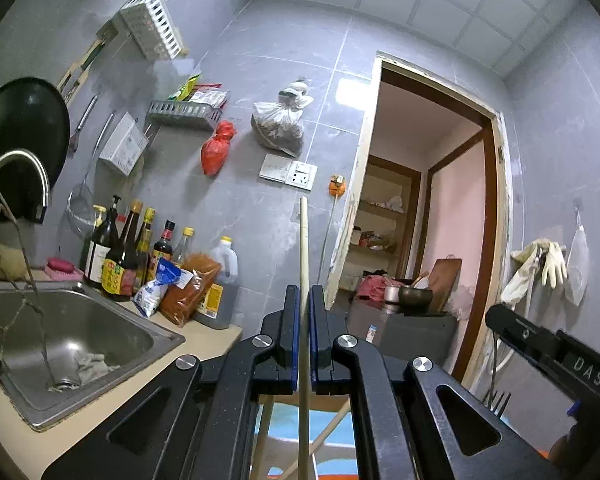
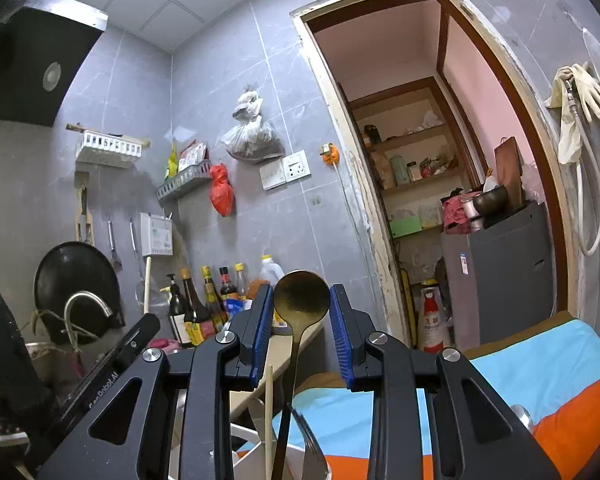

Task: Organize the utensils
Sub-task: 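Carry the gold spoon in the right tool while the left carries the chopstick to the caddy, then open the right tool to drop the gold spoon into the caddy while the left drops the chopstick, then move both tools back over the steel spoon and knife, then grasp the steel knife with the left tool while the right grasps the steel spoon, then lift the knife in the left tool while the right lifts the steel spoon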

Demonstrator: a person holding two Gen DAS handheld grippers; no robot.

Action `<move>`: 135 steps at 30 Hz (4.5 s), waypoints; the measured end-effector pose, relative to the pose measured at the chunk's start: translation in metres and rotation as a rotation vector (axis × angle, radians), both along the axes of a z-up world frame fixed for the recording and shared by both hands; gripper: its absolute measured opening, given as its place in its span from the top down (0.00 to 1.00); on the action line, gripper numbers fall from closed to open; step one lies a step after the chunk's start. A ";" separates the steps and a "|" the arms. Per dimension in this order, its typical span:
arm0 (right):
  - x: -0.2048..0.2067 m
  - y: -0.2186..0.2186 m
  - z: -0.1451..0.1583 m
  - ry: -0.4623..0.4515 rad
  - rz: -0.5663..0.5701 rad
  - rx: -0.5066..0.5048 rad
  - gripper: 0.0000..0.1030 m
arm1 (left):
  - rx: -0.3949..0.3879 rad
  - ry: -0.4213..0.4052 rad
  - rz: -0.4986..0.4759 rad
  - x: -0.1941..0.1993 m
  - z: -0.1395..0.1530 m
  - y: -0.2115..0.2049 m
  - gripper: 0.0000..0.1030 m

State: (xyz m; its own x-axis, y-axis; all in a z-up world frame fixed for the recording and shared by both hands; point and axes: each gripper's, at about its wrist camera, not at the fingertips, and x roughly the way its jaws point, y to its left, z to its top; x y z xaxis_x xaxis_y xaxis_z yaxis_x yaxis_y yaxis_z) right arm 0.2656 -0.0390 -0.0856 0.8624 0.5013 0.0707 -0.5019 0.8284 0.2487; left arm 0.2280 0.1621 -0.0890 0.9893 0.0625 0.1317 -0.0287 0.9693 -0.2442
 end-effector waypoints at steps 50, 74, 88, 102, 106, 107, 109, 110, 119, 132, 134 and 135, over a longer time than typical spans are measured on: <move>-0.028 -0.127 0.050 0.186 -0.022 -0.161 0.00 | 0.047 0.265 0.000 -0.062 0.061 -0.081 0.04; 0.020 -0.231 -0.063 0.581 -0.080 -0.278 0.00 | 0.069 0.595 -0.264 -0.032 -0.034 -0.222 0.04; 0.050 -0.235 -0.114 0.774 0.071 -0.348 0.12 | 0.061 0.938 -0.430 0.040 -0.086 -0.246 0.39; 0.069 -0.221 -0.121 0.815 0.115 -0.365 0.18 | 0.162 1.121 -0.459 0.086 -0.103 -0.257 0.88; 0.084 -0.210 -0.122 0.815 0.133 -0.384 0.20 | 0.110 1.106 -0.445 0.088 -0.103 -0.244 0.94; 0.088 -0.206 -0.122 0.815 0.140 -0.385 0.22 | 0.102 1.101 -0.437 0.089 -0.102 -0.242 0.94; 0.098 -0.198 -0.121 0.815 0.159 -0.391 0.26 | 0.082 1.093 -0.409 0.087 -0.100 -0.234 0.94; 0.103 -0.194 -0.121 0.816 0.169 -0.395 0.27 | 0.073 1.090 -0.394 0.085 -0.099 -0.230 0.94; 0.143 -0.146 -0.121 0.833 0.234 -0.428 0.34 | 0.000 1.106 -0.330 0.057 -0.097 -0.221 0.94; 0.150 -0.112 -0.127 0.797 0.040 -0.604 0.50 | -0.022 1.114 -0.332 0.049 -0.097 -0.226 0.93; 0.152 -0.117 -0.126 0.802 0.030 -0.597 0.59 | -0.023 1.121 -0.333 0.050 -0.098 -0.227 0.93; 0.151 -0.119 -0.126 0.802 0.028 -0.602 0.61 | -0.022 1.124 -0.335 0.054 -0.098 -0.225 0.93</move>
State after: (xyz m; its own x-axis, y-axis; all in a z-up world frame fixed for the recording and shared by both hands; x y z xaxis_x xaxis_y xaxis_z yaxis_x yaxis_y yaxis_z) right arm 0.4170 -0.1582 -0.2118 0.5316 0.2836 -0.7981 -0.3910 0.9180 0.0658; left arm 0.2818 -0.0632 -0.1868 0.5158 -0.2318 -0.8247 0.0166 0.9652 -0.2609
